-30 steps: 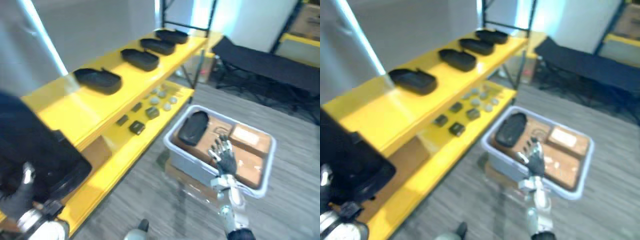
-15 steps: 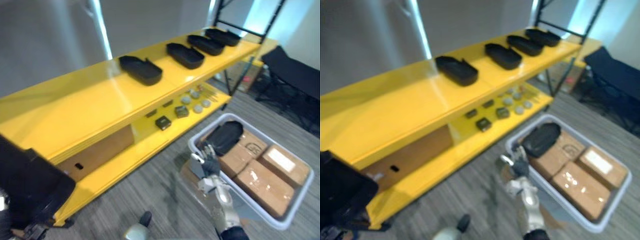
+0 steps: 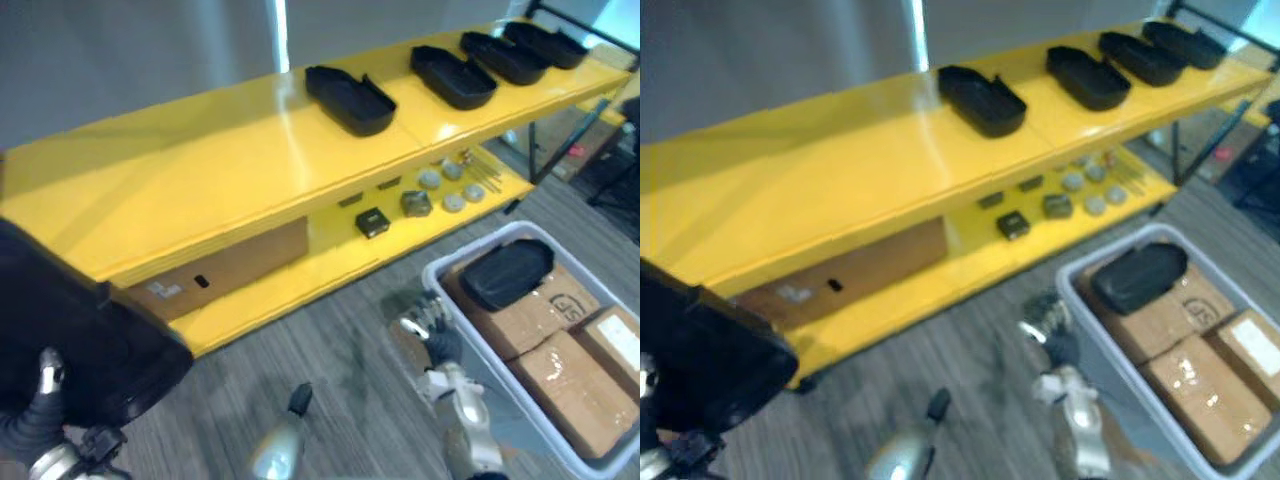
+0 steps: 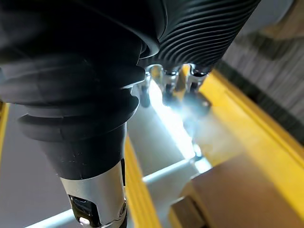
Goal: Walk over and take plastic housings, then place them on the shelf
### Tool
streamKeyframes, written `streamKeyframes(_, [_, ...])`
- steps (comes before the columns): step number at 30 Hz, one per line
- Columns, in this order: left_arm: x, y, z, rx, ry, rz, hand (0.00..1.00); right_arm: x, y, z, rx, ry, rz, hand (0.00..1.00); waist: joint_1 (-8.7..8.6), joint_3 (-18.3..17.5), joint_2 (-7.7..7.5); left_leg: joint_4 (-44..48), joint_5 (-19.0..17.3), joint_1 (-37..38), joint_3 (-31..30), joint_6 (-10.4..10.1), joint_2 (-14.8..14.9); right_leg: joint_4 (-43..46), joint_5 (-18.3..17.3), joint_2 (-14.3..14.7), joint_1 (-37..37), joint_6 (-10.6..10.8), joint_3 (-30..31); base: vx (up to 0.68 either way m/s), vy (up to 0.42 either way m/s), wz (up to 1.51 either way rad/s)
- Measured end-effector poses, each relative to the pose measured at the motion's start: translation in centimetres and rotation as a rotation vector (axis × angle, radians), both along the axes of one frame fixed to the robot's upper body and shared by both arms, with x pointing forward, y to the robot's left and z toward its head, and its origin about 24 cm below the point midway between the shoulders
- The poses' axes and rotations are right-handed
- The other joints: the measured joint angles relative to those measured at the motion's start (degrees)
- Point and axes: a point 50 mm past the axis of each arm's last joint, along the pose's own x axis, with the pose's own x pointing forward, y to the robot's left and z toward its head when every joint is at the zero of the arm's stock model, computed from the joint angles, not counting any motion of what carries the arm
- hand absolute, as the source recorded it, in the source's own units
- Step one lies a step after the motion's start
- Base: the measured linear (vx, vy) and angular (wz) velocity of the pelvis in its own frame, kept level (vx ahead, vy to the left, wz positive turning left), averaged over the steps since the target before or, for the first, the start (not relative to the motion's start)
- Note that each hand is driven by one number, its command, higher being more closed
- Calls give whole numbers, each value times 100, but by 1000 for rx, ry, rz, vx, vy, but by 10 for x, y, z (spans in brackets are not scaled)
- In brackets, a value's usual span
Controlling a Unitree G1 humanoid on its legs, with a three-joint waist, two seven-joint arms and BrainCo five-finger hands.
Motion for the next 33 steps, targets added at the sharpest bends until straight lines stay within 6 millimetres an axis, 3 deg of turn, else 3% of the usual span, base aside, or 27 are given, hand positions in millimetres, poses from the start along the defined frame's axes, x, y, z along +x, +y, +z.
streamKeyframes(4, [14,-13,0,-33,-27,-101,100,2,-2,5,-11,-37,-12,0,-63,264,143,6,97,-161,-156,-62,-29,432,-232,-66,-261,-90,42,-36,-63,25])
streamKeyframes(8, [18,-22,-2,-91,-47,-149,100,-2,8,10,-29,-69,25,0,-118,462,156,40,63,-141,-191,-77,-78,730,-515,-155,-339,-115,71,-72,-40,9])
streamKeyframes(14, [16,-23,-1,-82,-51,-150,100,0,8,20,-51,-125,8,0,-120,678,71,475,-152,-156,-142,23,-283,1014,-709,-379,-227,-99,8,-13,-30,6])
streamKeyframes(17, [18,-21,12,-45,-107,-145,100,7,7,25,-73,-143,-15,0,-70,827,-101,1130,-574,-254,241,109,-493,955,-768,-581,63,-2,-34,64,37,2])
streamKeyframes(18, [18,-20,18,-25,-128,-142,100,8,5,27,-81,-144,-32,0,-63,853,-189,1467,-849,-296,515,204,-543,1006,-683,-602,216,105,-3,137,41,6])
streamKeyframes(20, [22,-20,23,10,-137,-138,100,15,0,33,-93,-173,-48,0,-130,830,-113,1933,-1106,-406,484,225,-531,1983,-382,-709,-196,-253,502,147,90,4])
streamKeyframes(22, [26,-17,31,94,-133,-131,100,24,-2,42,-84,-212,-67,0,-140,836,-125,2043,-1424,-230,554,333,-385,3335,765,-761,-968,-546,1246,153,175,-20])
streamKeyframes(23, [27,-16,33,113,-125,-133,100,25,-2,43,-80,-218,-73,0,-138,837,-136,2020,-1494,-114,633,379,-322,3539,1148,-771,-1064,-580,1339,219,139,-30])
streamKeyframes(24, [28,-15,36,146,-116,-132,100,26,-4,44,-76,-228,-81,0,-143,836,-140,1867,-1558,199,702,439,-188,3916,1884,-856,-1207,-606,1433,215,79,-27])
streamKeyframes(25, [28,-14,38,157,-120,-133,100,26,-5,45,-75,-232,-83,0,-152,856,-85,1820,-1592,315,680,485,-162,4058,1801,-868,-1273,-585,1453,234,65,-24])
streamKeyframes(26, [31,-13,44,173,-146,-131,100,28,-8,48,-83,-249,-80,0,-164,843,-104,1753,-1638,480,646,550,-93,4106,996,-804,-1437,-590,1435,226,65,-15])
streamKeyframes(27, [34,-12,49,178,-171,-122,100,31,-12,54,-92,-271,-88,0,-161,842,-77,1703,-1671,590,647,581,-9,3722,553,-630,-1614,-575,1377,219,69,-13])
streamKeyframes(29, [40,-12,53,168,-194,-116,100,33,-19,63,-105,-311,-102,0,-187,824,-45,1701,-1769,655,603,577,32,2534,322,-392,-1782,-554,1417,192,28,7])
streamKeyframes(30, [43,-12,54,160,-199,-113,100,33,-24,69,-120,-330,-109,0,-243,812,-24,1712,-1857,662,517,559,29,1703,362,-275,-1888,-510,1576,217,-20,37])
streamKeyframes(33, [50,-16,50,131,-191,-127,100,28,-33,71,-147,-321,-124,0,-403,772,26,1742,-1997,747,53,524,-16,372,745,-42,-2022,-325,2396,182,-93,73])
